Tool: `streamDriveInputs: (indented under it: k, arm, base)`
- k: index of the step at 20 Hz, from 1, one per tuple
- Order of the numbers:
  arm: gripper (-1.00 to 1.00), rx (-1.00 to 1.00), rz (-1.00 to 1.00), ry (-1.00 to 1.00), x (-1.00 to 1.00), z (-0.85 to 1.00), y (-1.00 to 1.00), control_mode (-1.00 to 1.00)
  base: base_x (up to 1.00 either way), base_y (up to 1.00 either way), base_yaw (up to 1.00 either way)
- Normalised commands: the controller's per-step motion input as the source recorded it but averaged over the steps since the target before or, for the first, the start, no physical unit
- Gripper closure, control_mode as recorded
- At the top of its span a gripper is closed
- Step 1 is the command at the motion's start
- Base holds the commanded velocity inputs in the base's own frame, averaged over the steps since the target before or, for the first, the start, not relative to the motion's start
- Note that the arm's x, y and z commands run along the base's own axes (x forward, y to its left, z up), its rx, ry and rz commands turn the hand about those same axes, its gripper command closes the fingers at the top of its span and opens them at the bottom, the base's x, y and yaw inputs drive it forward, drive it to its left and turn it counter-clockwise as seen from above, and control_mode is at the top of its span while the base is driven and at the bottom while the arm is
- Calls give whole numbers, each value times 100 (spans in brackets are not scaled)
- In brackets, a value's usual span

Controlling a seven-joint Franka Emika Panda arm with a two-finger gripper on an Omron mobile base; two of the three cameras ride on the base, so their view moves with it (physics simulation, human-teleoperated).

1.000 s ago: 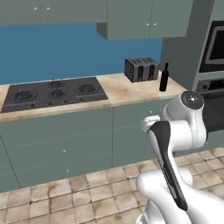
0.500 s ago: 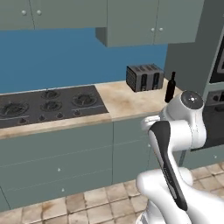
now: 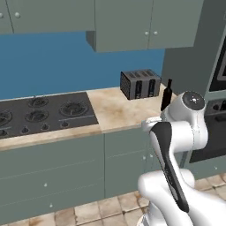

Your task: There is a wine glass and glass cup on the dining counter. Place the wine bottle next to the wine glass and the juice bottle next to the glass cup.

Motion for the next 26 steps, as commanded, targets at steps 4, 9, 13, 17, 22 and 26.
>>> streamDriveInputs:
  k: [4,9,13,17,22,26]
  arm:
    - [-100,0,0,0,0,0,0,100]
    - [-100,0,0,0,0,0,0,100]
    - [-100,0,0,0,0,0,0,100]
    - [-100,0,0,0,0,0,0,100]
    - [-100,0,0,0,0,0,0,100]
    - [-100,0,0,0,0,0,0,100]
  base:
    - [35,-48,4]
    - [36,-47,4]
    - [40,-46,4]
    - [56,-40,2]
    - [74,-30,2]
    - [71,-30,3]
